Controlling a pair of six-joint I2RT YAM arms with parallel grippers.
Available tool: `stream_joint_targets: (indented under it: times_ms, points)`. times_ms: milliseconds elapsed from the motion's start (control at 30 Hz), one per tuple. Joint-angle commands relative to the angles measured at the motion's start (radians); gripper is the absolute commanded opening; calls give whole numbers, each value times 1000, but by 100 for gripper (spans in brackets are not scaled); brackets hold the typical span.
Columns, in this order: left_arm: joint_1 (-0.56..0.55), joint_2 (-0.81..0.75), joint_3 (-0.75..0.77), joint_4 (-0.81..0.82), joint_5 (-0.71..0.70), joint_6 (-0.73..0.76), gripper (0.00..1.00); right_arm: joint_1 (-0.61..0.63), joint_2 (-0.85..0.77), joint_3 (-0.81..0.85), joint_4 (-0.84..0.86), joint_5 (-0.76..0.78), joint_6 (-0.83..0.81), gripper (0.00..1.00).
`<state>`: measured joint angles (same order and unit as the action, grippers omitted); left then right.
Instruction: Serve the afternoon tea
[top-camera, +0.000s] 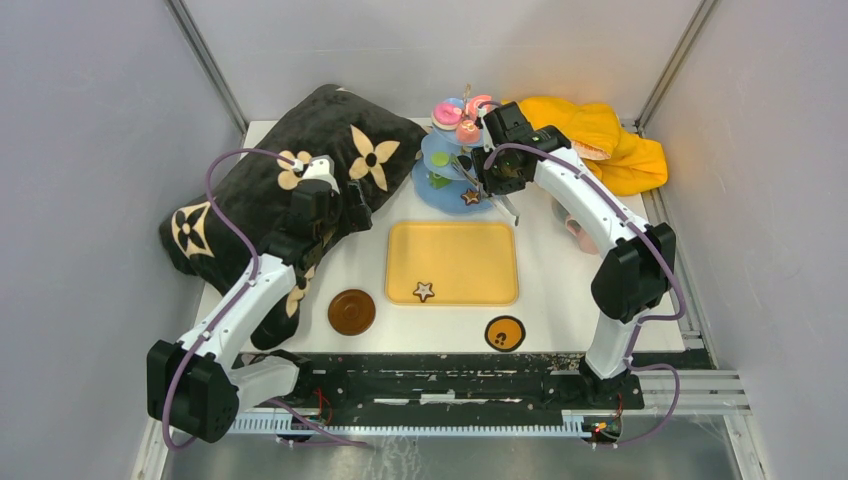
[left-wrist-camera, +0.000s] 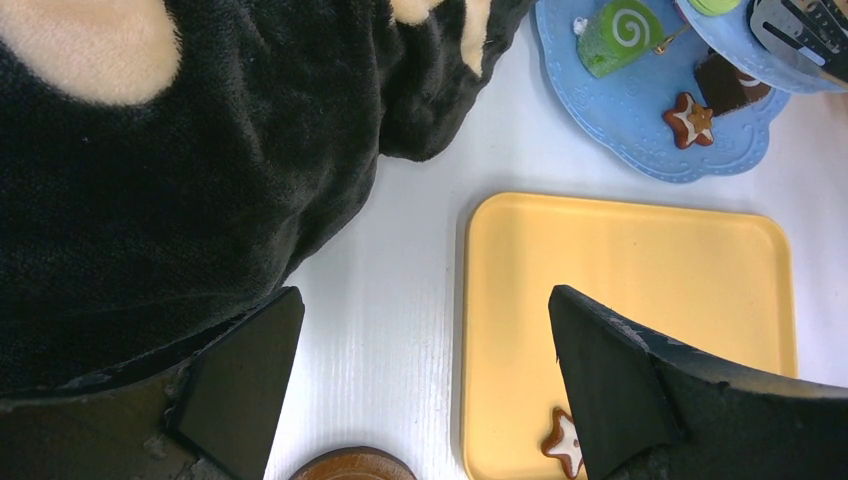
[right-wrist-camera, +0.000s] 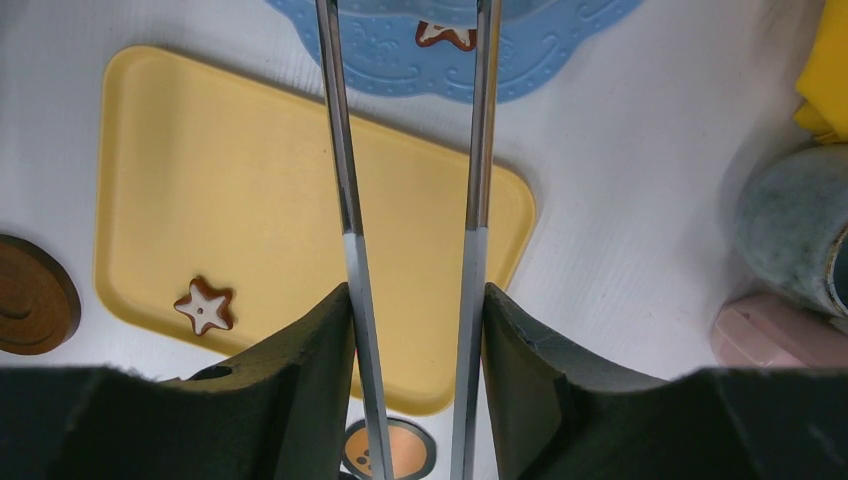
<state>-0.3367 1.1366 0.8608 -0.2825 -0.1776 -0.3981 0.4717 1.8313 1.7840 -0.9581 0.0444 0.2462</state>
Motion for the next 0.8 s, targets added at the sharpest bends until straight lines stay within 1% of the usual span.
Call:
stream_joint_targets:
  times_ms: [0,300,433,533,667,767]
  points:
    - [5,8,35,34,4,-25,100,-3,-45,39,39,3,12,52]
    - [5,13,35,37,-2,-24,100,-3,-109,29,32,12,13,53]
    - [6,14,33,40,-8,-23,100,-3,-144,18,19,11,7,50]
    - [5,15,37,43,-7,-19,100,-3,-176,2,1,-2,9,45]
    - [5,18,35,46,-4,-21,100,-3,-258,-75,17,-7,13,36]
    - [6,20,32,50,0,-22,100,-3,-311,-112,-8,-37,-3,31]
